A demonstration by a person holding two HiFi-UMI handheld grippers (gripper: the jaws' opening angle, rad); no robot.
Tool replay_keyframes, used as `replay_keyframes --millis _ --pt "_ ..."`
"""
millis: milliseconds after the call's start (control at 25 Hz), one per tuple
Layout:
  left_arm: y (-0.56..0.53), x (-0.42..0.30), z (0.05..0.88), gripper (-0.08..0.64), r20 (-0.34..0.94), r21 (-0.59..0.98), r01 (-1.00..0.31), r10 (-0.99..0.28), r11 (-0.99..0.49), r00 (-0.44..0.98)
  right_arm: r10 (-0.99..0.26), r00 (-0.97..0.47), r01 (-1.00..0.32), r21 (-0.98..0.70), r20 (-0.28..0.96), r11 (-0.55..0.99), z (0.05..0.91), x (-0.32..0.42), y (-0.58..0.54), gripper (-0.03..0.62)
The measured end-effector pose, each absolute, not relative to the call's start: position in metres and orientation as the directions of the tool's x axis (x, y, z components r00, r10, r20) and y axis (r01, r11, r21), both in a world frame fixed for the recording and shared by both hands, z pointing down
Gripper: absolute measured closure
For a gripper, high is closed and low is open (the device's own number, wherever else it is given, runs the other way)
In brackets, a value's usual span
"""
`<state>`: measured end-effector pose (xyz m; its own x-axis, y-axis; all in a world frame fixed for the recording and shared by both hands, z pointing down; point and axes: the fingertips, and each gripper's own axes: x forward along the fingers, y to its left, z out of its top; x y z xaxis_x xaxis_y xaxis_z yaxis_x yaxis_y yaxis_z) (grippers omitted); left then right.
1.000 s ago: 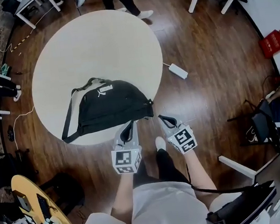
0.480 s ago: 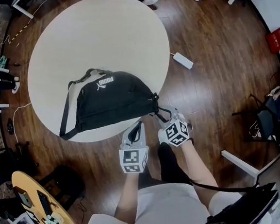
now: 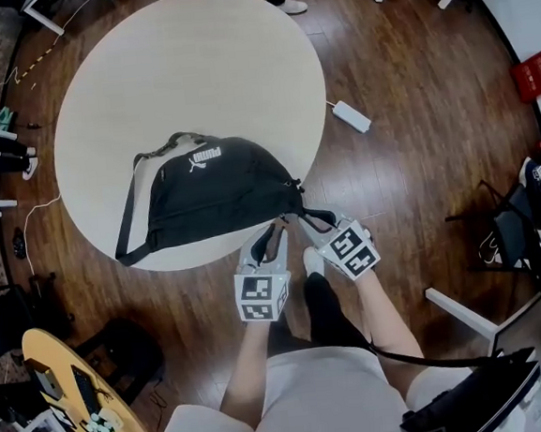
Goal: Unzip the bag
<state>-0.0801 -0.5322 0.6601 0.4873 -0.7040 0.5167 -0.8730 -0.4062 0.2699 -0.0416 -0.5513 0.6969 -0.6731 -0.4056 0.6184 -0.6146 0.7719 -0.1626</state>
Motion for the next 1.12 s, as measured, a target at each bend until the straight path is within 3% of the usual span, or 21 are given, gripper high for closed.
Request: replay_keyframes --millis 200,400,560,880,1120 --pt "-0.534 -0.074 0.668 0.322 0.544 0.357 -0.841 -0.642 -0.405 0.54 -0.384 -0.661 -0.624 -0.187 0.644 0.759 0.674 -0.041 -0.55 0.552" --pt "-0.541 -0.076 0.669 0.299 0.535 0.343 -0.864 -0.68 -0.367 0.501 -0.373 -0.657 -0.627 -0.2 0.655 0.753 0.657 -0.043 -0.551 0.552" --pt "-0.551 -0.08 0.66 0.325 0.507 0.314 -0.893 -0.739 -0.322 0.444 -0.366 -0.651 -0.63 -0.204 0.665 0.75 0.648 -0.044 -0.558 0.552" --pt "-0.567 -0.095 0.653 0.528 0.484 0.226 -0.946 -0.816 -0.233 0.316 -0.365 -0.655 -0.638 -0.226 0.662 0.736 0.643 -0.046 -0.564 0.552" --pt "-0.563 -0.1 0.652 0.538 0.492 0.236 -0.941 -0.805 -0.243 0.331 -0.397 -0.632 -0.686 -0.243 0.665 0.686 0.65 -0.041 -0.569 0.552"
